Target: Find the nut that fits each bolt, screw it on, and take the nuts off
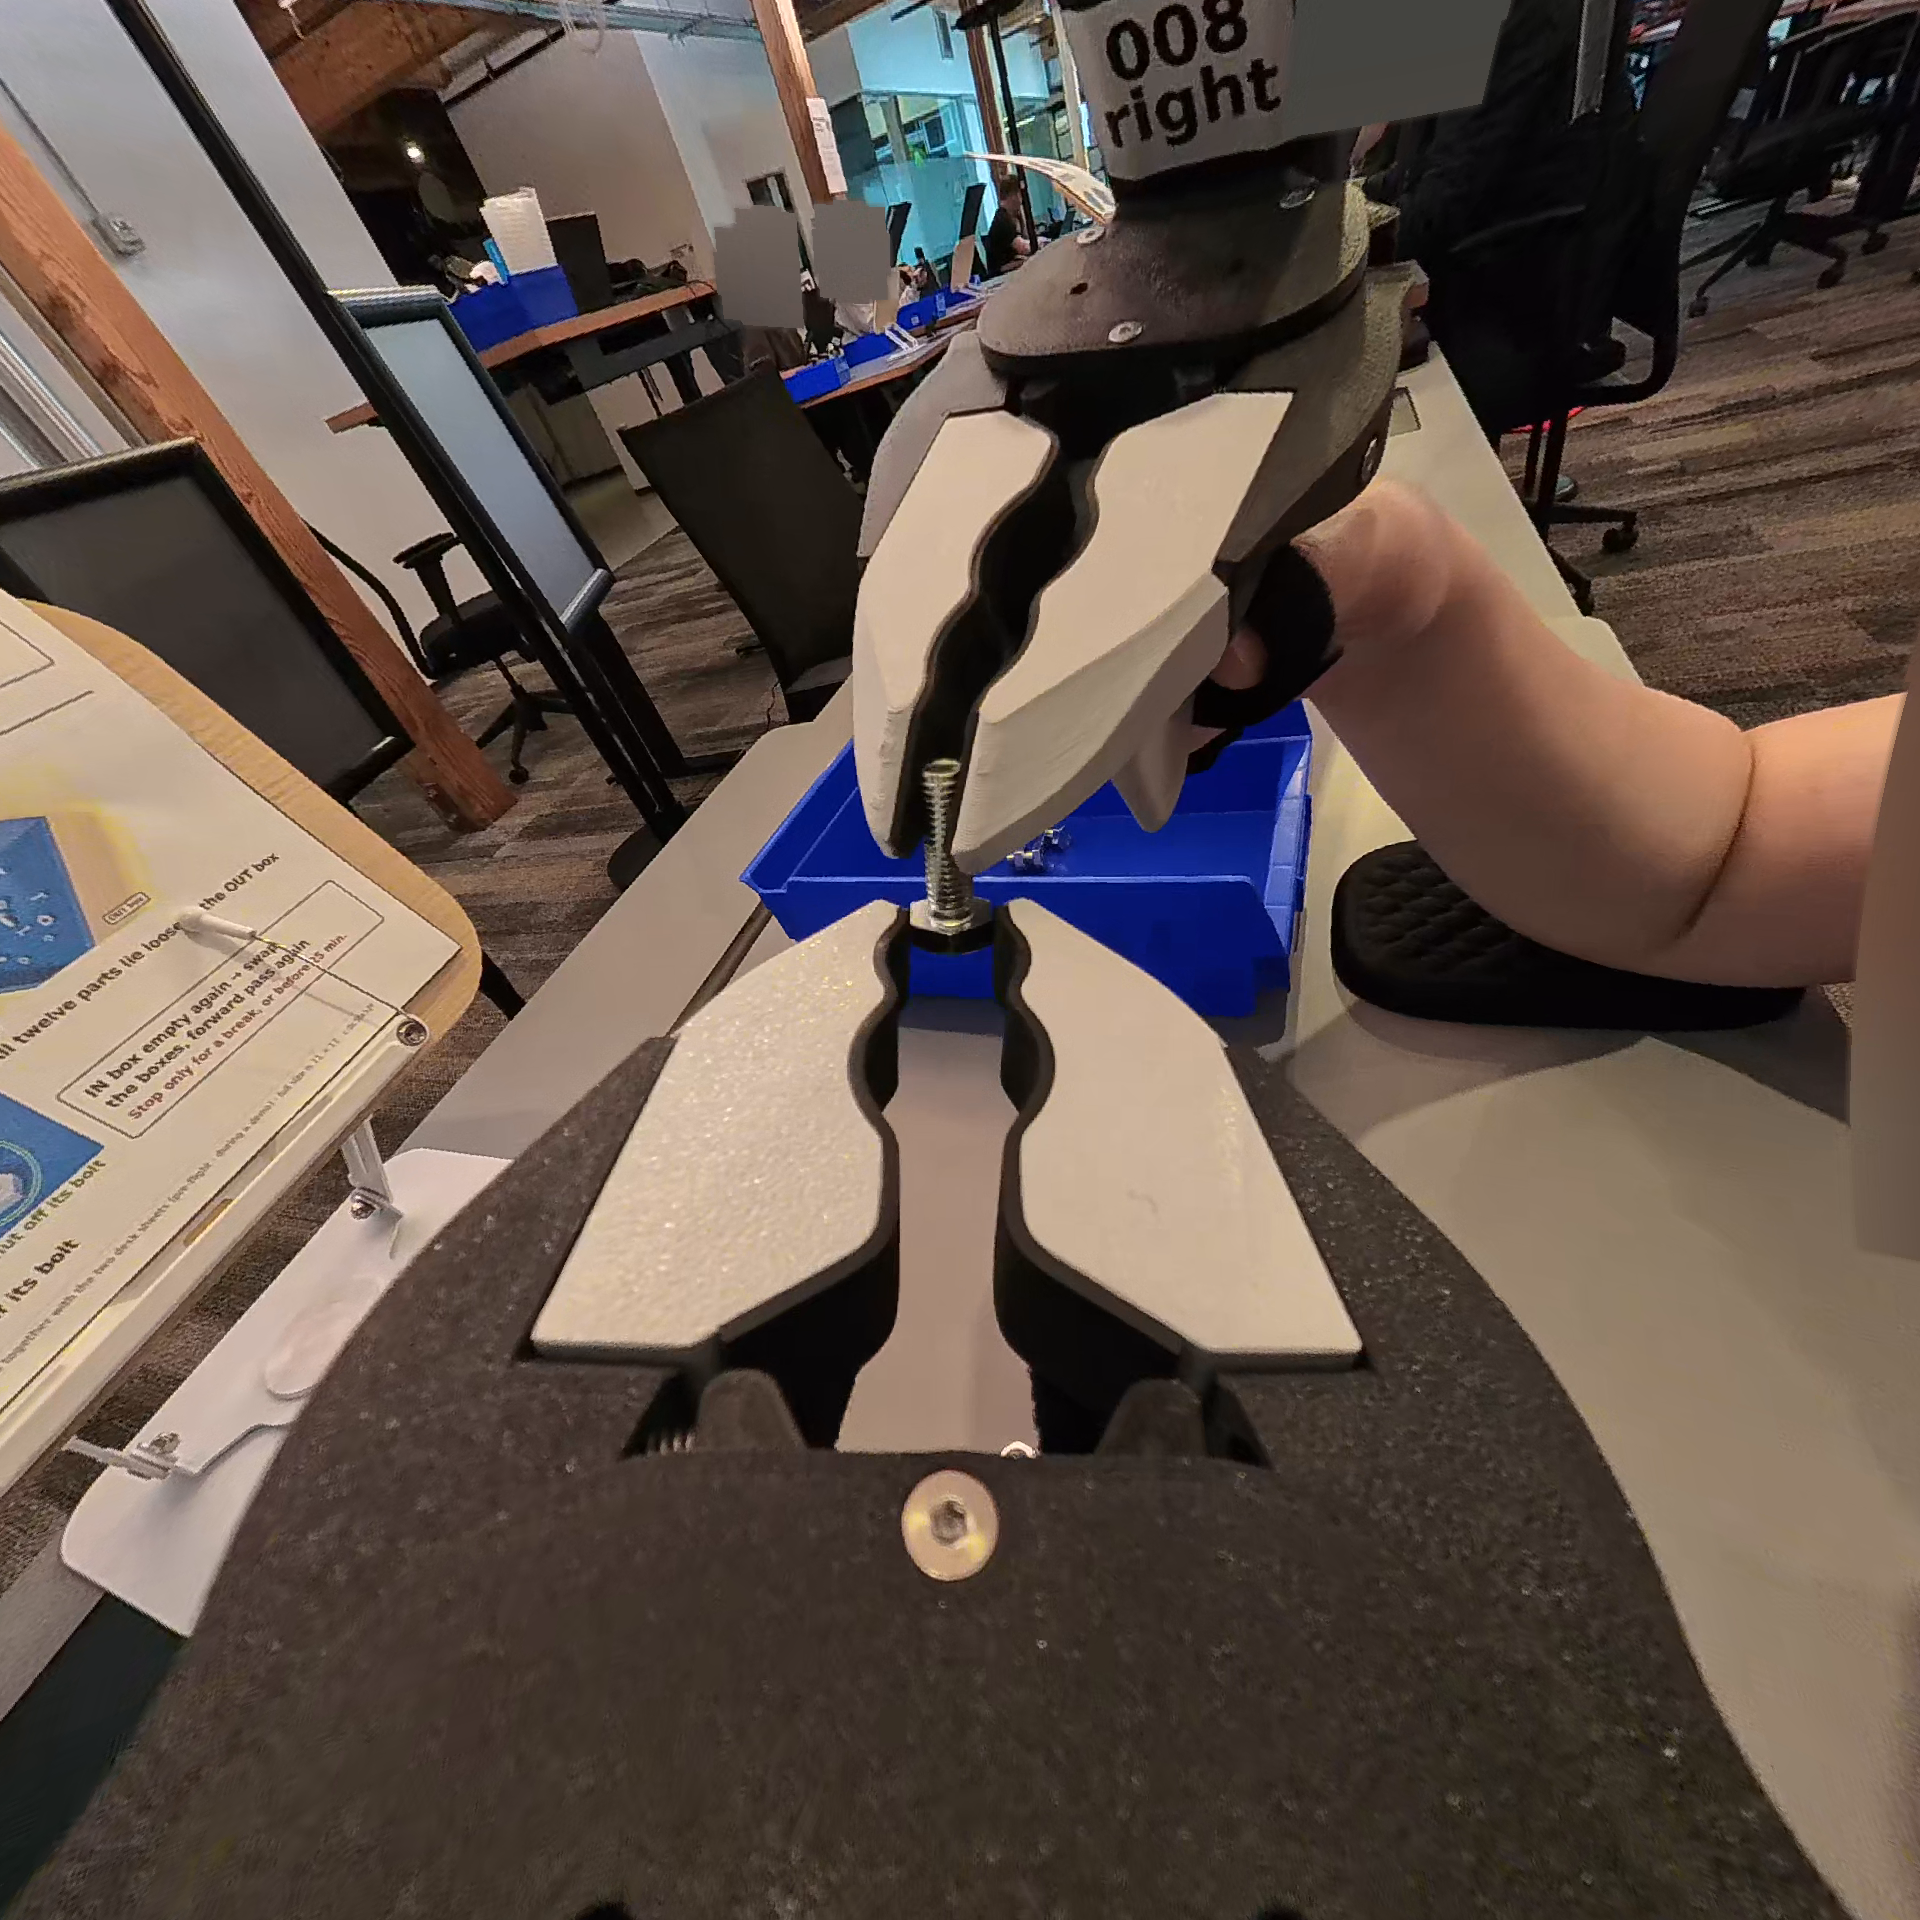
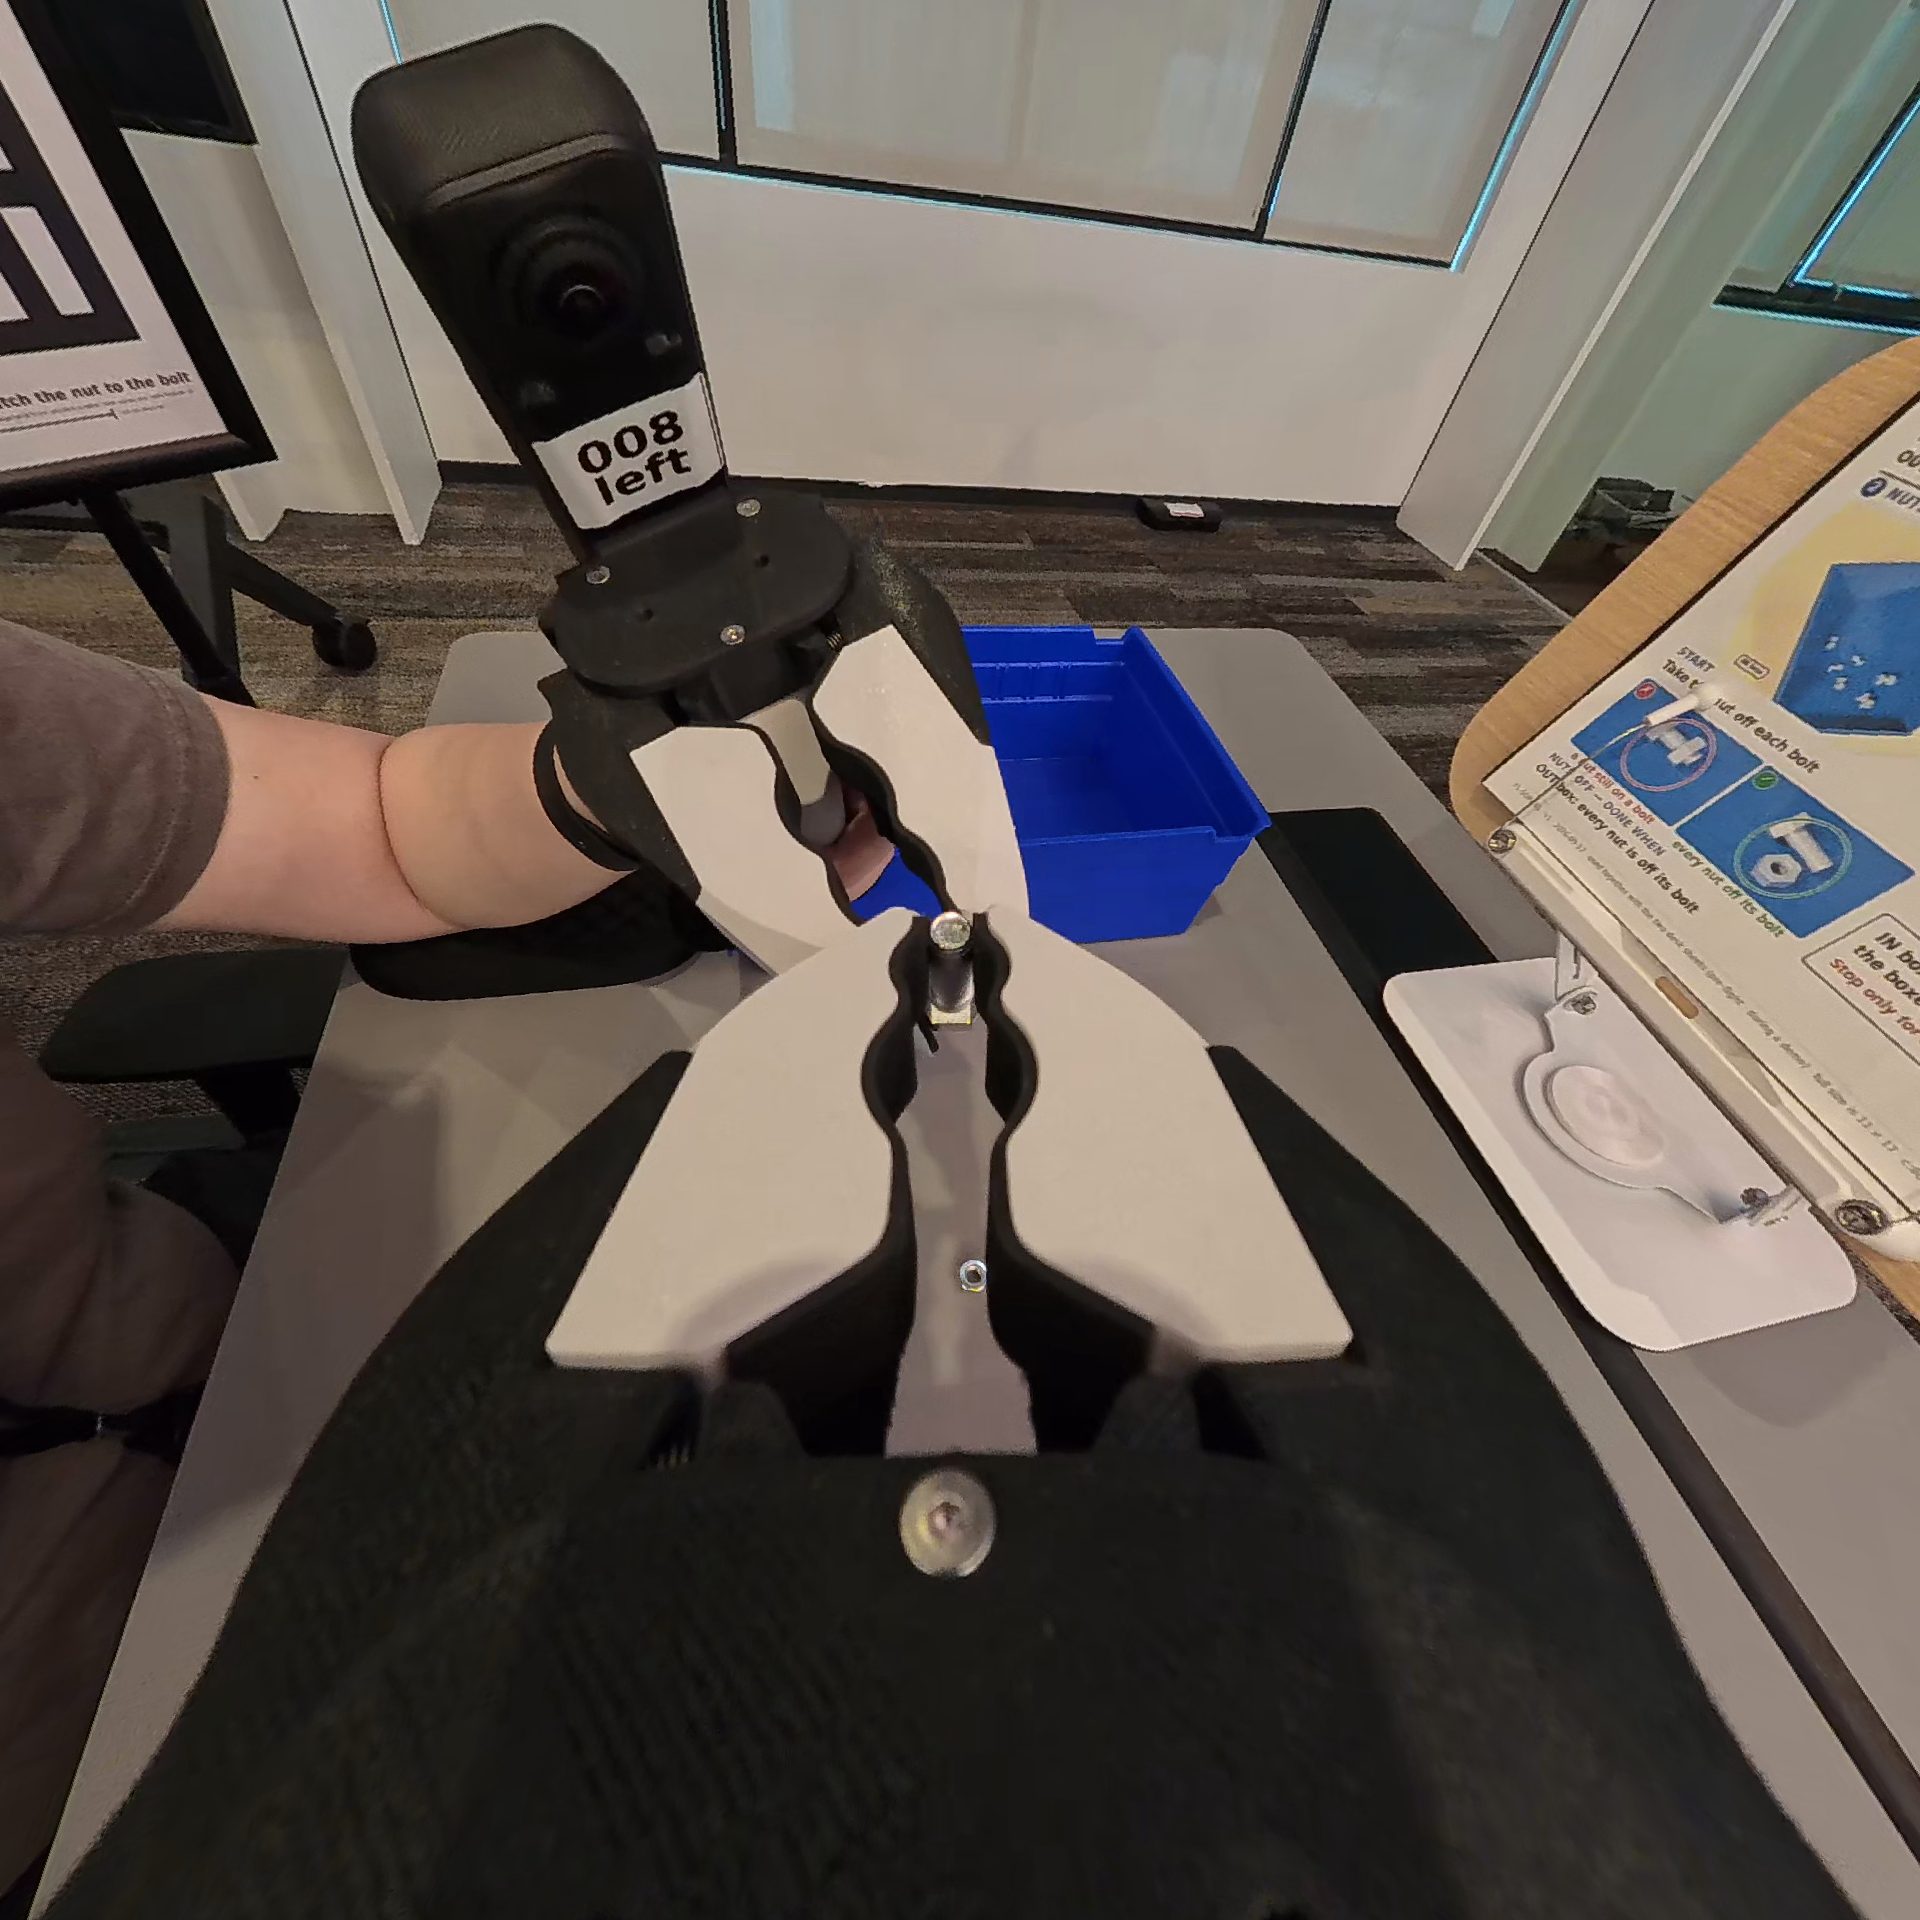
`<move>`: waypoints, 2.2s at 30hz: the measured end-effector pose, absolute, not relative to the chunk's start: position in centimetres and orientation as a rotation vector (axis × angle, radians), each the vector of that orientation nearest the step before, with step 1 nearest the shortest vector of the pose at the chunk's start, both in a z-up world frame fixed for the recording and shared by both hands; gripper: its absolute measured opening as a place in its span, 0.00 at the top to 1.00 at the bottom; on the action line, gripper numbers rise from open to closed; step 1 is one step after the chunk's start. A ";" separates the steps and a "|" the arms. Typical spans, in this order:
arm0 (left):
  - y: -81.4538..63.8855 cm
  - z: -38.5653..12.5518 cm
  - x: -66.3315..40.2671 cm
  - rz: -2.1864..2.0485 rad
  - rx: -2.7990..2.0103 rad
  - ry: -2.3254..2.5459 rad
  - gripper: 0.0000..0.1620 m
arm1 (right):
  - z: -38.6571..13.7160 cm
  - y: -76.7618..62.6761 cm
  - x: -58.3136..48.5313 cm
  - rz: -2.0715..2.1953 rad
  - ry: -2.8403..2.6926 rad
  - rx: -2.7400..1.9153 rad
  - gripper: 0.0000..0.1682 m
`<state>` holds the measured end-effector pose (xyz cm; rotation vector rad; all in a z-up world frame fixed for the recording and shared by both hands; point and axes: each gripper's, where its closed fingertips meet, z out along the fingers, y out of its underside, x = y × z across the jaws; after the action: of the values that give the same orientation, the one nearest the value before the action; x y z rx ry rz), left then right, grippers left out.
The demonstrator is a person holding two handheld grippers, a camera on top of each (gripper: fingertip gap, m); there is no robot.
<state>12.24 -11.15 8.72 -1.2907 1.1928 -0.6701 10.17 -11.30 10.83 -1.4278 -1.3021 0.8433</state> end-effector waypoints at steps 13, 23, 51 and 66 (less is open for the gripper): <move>-10.8 8.9 12.0 -0.676 -1.301 1.167 0.91 | 12.0 -11.2 10.2 0.886 -1.244 -1.378 0.83; -8.2 12.2 6.9 -0.577 -1.296 1.023 0.91 | 10.3 -9.3 12.2 0.771 -1.336 -1.394 0.83; -8.7 19.3 -6.3 -0.508 -1.254 0.786 0.91 | -14.2 -7.0 7.6 0.160 -2.254 -1.743 0.88; -8.2 18.8 -5.2 -0.544 -1.273 0.813 0.91 | -15.6 -7.1 7.5 0.190 -2.333 -1.743 0.90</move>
<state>-5.21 -8.24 18.75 -1.2733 0.8126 -0.5438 7.45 -7.05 -15.58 -1.7434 -2.3334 0.1896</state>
